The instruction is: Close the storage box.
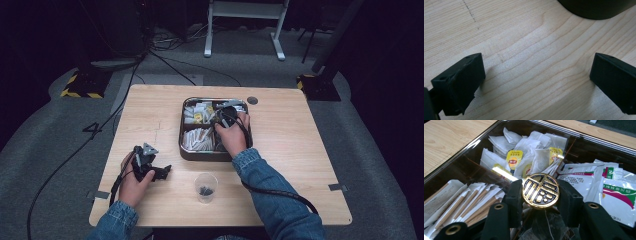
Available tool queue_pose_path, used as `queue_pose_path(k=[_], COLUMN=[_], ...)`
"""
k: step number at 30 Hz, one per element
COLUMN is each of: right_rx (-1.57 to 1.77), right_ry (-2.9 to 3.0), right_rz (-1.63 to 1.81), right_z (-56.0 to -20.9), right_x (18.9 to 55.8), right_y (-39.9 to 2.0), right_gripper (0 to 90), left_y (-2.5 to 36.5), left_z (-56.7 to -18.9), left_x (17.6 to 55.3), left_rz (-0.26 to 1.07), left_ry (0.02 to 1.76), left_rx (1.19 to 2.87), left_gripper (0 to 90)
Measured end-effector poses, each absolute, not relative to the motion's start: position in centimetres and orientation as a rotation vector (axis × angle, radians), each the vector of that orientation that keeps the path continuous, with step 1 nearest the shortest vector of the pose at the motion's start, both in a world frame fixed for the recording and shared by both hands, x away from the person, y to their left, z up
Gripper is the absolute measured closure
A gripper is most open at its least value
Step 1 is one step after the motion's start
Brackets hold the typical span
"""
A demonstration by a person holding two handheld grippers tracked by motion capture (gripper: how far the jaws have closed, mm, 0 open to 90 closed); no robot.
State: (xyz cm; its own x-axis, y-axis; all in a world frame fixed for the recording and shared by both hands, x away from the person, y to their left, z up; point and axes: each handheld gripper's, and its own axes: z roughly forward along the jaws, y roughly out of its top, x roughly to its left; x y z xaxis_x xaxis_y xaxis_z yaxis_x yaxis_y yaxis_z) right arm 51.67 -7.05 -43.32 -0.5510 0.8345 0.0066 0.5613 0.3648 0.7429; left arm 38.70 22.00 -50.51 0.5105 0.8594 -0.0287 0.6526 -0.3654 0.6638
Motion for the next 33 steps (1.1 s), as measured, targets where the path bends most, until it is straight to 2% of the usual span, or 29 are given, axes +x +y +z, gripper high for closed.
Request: queue_pose_path(k=[33], right_rx=[1.221], right_ry=[2.235], right_rz=[1.043], right_z=[-44.02], right_x=[51.72], right_y=[-7.10], right_gripper=[59.1], left_y=[21.99], left_z=[-50.52], left_x=[38.70], left_rz=[0.432], left_ry=[1.230], left_rx=[2.133], left_gripper=[0.3])
